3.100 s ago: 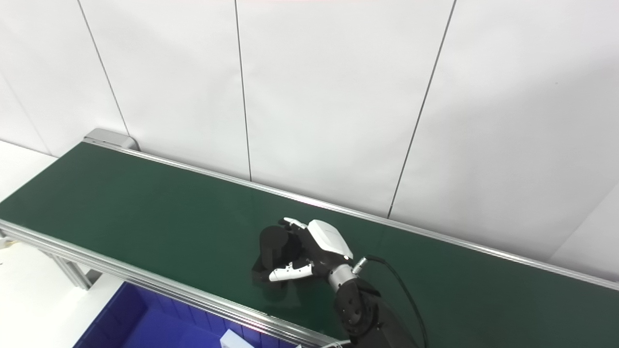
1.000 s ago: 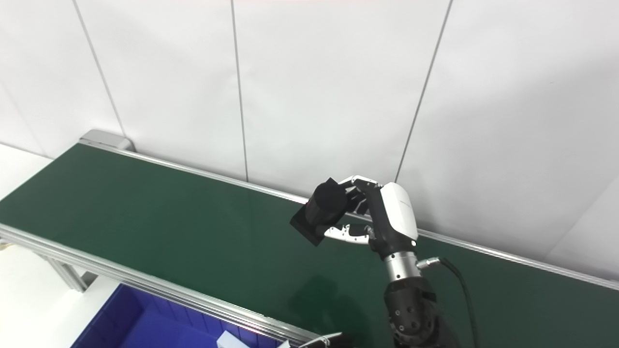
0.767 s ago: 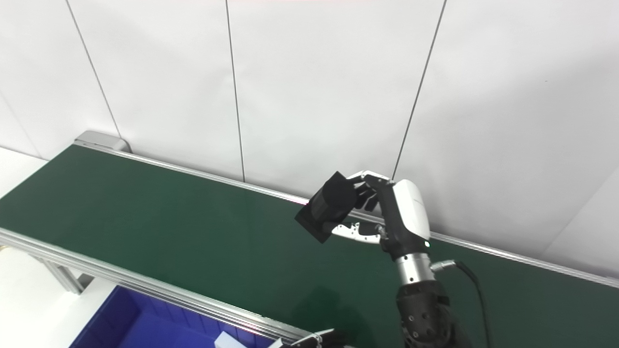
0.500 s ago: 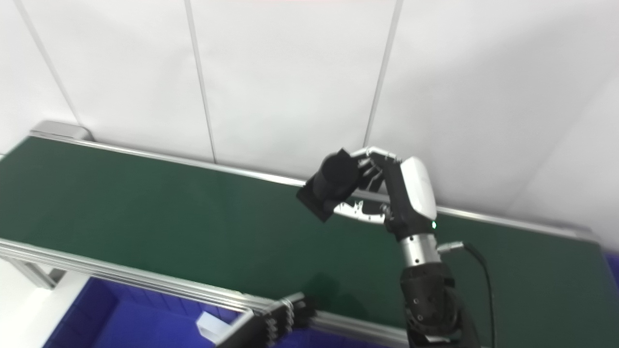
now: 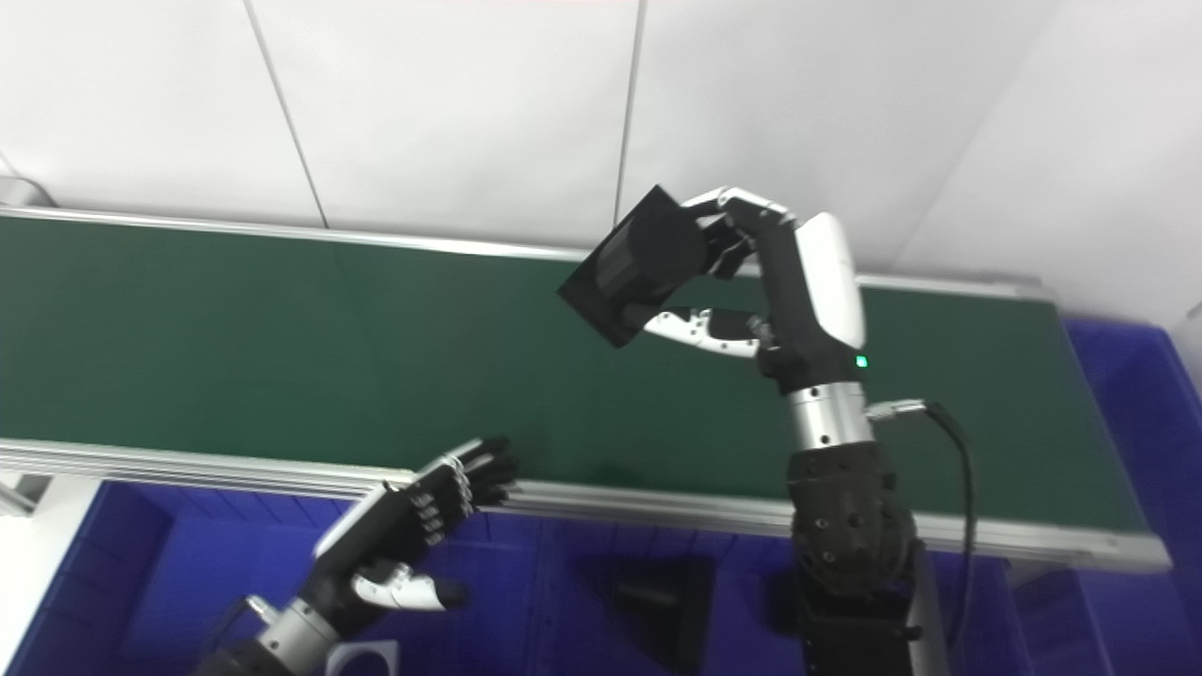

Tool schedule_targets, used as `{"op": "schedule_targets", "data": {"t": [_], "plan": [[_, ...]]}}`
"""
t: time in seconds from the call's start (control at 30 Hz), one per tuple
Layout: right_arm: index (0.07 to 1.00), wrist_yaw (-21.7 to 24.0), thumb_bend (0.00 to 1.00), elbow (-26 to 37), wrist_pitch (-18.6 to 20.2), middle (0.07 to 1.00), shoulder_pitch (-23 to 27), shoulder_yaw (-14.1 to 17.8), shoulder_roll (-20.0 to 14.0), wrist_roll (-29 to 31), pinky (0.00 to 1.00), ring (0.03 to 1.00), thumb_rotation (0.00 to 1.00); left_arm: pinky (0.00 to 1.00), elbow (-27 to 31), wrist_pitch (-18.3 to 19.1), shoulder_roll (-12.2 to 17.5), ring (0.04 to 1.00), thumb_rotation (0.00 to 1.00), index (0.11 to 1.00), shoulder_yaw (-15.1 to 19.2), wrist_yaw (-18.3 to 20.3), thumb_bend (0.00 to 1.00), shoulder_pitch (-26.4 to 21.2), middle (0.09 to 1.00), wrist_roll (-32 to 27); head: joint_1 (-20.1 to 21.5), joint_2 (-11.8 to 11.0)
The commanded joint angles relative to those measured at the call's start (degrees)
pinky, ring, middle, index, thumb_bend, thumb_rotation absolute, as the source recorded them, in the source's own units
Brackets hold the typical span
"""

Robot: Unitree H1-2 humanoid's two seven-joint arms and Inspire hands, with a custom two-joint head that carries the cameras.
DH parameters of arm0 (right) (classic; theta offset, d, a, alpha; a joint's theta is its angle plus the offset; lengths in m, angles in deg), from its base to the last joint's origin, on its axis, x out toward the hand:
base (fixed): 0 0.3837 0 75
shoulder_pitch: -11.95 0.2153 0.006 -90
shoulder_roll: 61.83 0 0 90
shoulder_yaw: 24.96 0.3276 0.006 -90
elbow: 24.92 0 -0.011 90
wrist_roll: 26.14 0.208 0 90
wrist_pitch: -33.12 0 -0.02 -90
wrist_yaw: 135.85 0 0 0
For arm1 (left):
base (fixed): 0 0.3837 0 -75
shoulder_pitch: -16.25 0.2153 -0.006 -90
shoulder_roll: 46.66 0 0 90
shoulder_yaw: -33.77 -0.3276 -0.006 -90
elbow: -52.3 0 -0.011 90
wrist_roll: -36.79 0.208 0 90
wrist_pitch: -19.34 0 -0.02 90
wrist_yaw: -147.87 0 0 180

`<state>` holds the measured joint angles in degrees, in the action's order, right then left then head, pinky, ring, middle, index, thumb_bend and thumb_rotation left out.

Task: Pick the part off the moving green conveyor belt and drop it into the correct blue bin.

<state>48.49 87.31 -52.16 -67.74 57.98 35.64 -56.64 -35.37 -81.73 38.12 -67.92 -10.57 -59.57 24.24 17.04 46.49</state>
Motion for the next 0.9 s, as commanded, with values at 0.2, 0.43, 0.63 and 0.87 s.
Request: {"op": "schedule_targets", "data": {"t": [0.2,0.43,0.63,0.87], "plan": [[0.507,0.5,0.53,9.2,2.3,0.445,-8.4,2.2,-1.0,-2.4,0.34,0.43,0.0,0.88,2.4,0.3,1.8,0.895,0.36,0.904,2.0,2.3,0.94,-0.3,0.889,-4.0,4.5,1.5],[0.498,-0.5,0.53,12.7,2.5,0.464,-17.8,3.8,0.5,-3.4,0.34,0.44,0.0,0.88,3.2,1.4,2.7,0.899,0.36,0.897,3.5,3.4,0.95,-0.2,0.893,-6.4,6.8,3.0],[0.503,-3.1,0.53,11.8,0.4,0.453,-25.2,5.4,1.6,-2.2,0.3,0.389,0.0,0.88,3.7,2.4,3.3,0.897,0.36,0.895,4.2,4.0,0.95,-0.3,0.893,-7.5,8.0,4.3],[0.502,-7.3,0.53,8.7,-1.9,0.457,-32.7,6.5,2.0,-1.4,0.37,0.44,0.0,0.88,4.7,3.6,3.8,0.898,0.35,0.894,4.9,4.4,0.95,-0.4,0.892,-8.9,9.8,6.1]]}}
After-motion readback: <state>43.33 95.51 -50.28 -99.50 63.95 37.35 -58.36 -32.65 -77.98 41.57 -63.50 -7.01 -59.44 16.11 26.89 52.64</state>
